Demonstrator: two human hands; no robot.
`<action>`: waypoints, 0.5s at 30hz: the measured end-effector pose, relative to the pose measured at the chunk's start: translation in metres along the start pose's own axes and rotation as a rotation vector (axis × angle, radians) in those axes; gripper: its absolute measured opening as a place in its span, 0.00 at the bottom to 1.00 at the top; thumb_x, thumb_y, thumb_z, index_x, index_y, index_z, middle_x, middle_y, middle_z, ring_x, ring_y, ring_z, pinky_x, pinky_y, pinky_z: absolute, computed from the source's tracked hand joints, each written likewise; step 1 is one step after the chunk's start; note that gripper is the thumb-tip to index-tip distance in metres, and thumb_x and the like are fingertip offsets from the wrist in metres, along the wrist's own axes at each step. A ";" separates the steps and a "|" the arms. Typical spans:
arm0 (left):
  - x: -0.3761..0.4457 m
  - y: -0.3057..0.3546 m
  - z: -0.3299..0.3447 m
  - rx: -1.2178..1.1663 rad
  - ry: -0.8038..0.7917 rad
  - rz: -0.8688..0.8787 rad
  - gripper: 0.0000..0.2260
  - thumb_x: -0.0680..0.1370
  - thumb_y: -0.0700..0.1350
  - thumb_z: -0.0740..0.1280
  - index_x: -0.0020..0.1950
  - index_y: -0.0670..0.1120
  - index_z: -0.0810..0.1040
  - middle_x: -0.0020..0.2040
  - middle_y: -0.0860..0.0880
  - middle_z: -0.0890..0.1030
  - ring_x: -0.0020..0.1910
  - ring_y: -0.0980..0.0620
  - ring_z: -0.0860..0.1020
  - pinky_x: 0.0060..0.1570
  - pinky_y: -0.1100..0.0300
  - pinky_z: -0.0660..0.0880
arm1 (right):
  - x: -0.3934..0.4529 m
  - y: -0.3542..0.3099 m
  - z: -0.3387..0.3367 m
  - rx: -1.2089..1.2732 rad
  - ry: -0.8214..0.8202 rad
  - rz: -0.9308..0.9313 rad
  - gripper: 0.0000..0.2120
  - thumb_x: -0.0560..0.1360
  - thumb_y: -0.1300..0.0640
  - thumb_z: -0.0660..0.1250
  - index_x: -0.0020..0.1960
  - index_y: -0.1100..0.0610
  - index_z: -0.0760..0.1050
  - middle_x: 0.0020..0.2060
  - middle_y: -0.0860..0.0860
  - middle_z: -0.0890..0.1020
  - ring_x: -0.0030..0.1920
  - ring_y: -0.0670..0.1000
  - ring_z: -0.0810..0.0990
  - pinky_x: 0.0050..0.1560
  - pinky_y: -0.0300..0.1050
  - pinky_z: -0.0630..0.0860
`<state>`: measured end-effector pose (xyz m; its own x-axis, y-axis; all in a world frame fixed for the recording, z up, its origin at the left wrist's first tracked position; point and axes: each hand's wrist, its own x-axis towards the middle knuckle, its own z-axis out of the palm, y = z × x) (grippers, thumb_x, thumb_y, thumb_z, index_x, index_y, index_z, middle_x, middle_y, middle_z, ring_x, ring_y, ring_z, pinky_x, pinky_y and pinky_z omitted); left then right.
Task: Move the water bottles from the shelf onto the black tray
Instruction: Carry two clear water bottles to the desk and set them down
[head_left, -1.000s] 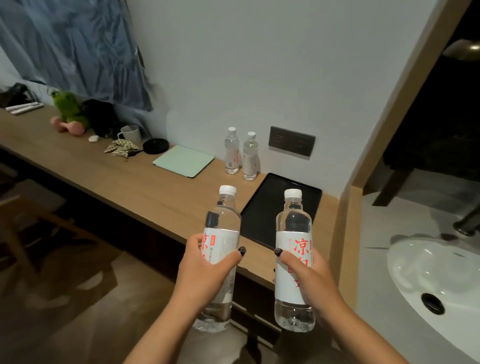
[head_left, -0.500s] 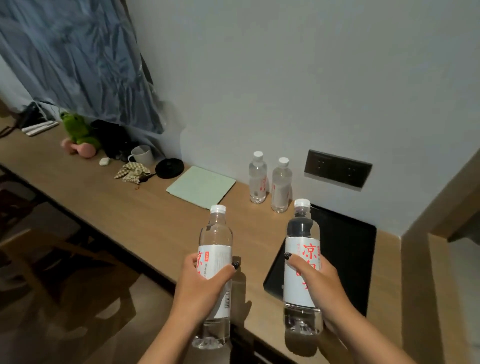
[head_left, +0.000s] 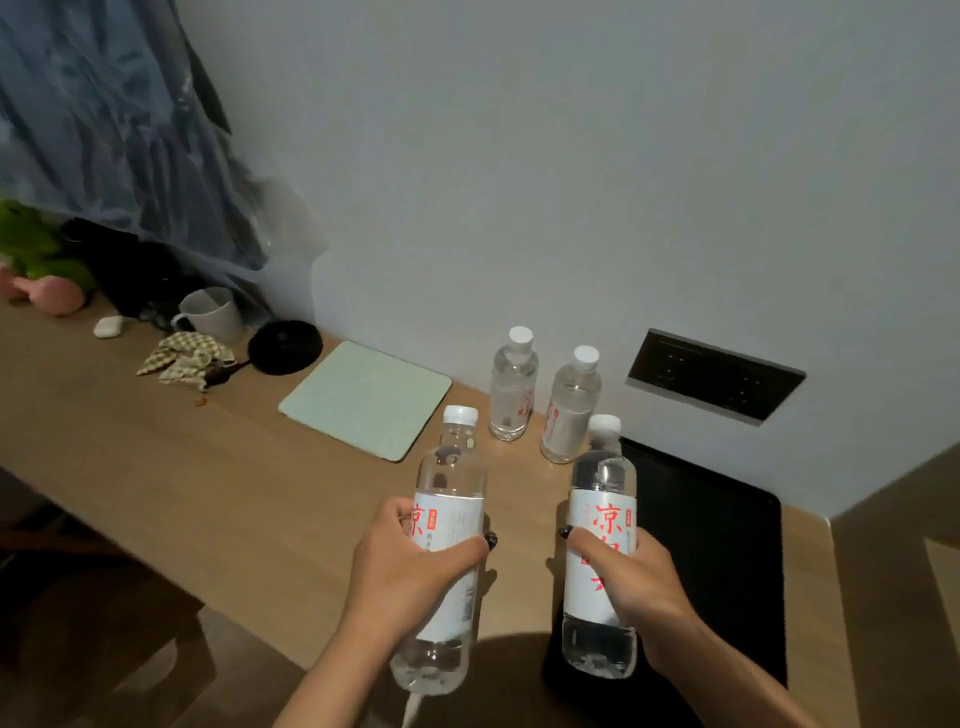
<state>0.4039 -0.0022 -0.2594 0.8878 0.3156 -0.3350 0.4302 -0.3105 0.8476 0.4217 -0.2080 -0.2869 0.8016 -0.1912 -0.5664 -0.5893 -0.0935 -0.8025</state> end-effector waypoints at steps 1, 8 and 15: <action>0.012 0.002 0.000 0.028 -0.020 0.019 0.24 0.60 0.50 0.79 0.49 0.49 0.71 0.41 0.52 0.80 0.38 0.56 0.80 0.34 0.61 0.75 | 0.004 -0.002 0.004 -0.014 0.019 -0.002 0.13 0.69 0.56 0.74 0.48 0.54 0.72 0.42 0.55 0.81 0.41 0.54 0.81 0.36 0.45 0.77; 0.086 0.019 -0.002 0.176 -0.260 0.181 0.30 0.55 0.46 0.81 0.49 0.53 0.68 0.45 0.53 0.78 0.43 0.57 0.78 0.38 0.64 0.74 | 0.019 -0.018 0.023 -0.185 0.016 -0.129 0.23 0.63 0.61 0.77 0.54 0.49 0.72 0.45 0.51 0.82 0.45 0.49 0.83 0.45 0.46 0.80; 0.146 0.016 0.012 0.215 -0.402 0.283 0.30 0.55 0.50 0.81 0.52 0.52 0.70 0.46 0.54 0.79 0.45 0.55 0.79 0.42 0.63 0.78 | 0.048 -0.037 0.049 -0.375 0.113 -0.151 0.16 0.59 0.59 0.79 0.43 0.51 0.77 0.39 0.50 0.83 0.43 0.46 0.82 0.46 0.44 0.81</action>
<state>0.5424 0.0278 -0.2998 0.9485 -0.1621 -0.2723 0.1512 -0.5239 0.8383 0.4868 -0.1655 -0.2941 0.8782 -0.2522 -0.4063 -0.4782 -0.4744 -0.7391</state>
